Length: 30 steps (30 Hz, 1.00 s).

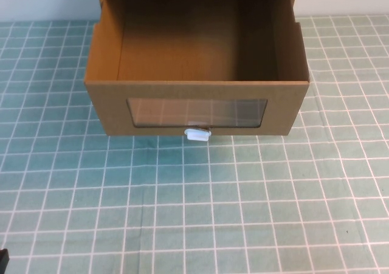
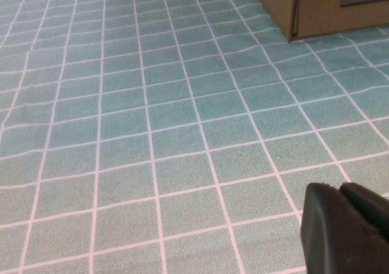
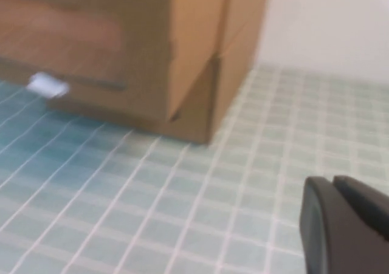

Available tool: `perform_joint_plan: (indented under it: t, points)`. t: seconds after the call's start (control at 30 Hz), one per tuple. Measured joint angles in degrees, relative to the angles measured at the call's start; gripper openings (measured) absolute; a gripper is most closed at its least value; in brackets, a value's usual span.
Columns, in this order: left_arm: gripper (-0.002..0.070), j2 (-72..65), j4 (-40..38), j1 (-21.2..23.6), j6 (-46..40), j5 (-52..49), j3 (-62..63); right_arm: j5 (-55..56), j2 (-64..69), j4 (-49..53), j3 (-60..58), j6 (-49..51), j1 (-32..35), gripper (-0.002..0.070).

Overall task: Open the shoe box
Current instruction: 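Pull the top drawer of the cardboard box fully open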

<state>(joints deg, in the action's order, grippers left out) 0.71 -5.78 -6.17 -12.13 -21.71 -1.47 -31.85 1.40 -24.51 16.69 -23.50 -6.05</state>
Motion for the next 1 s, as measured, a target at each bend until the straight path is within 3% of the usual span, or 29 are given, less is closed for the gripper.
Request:
perform_joint_plan:
  t: [0.4,0.6,1.0]
  points:
    - [-0.0005,0.0,0.0,0.0,0.0,0.0,0.0,17.4,-2.2,2.9,-17.7,7.0,5.9,-0.0013]
    - [-0.0005,0.0,0.0,0.0,0.0,0.0,0.0,10.5,-2.2,6.8,-18.0,8.3,5.9,-0.0013]
    - [-0.0005,0.0,0.0,0.0,0.0,0.0,0.0,8.3,-2.2,7.9,-18.0,13.0,5.9,-0.0013]
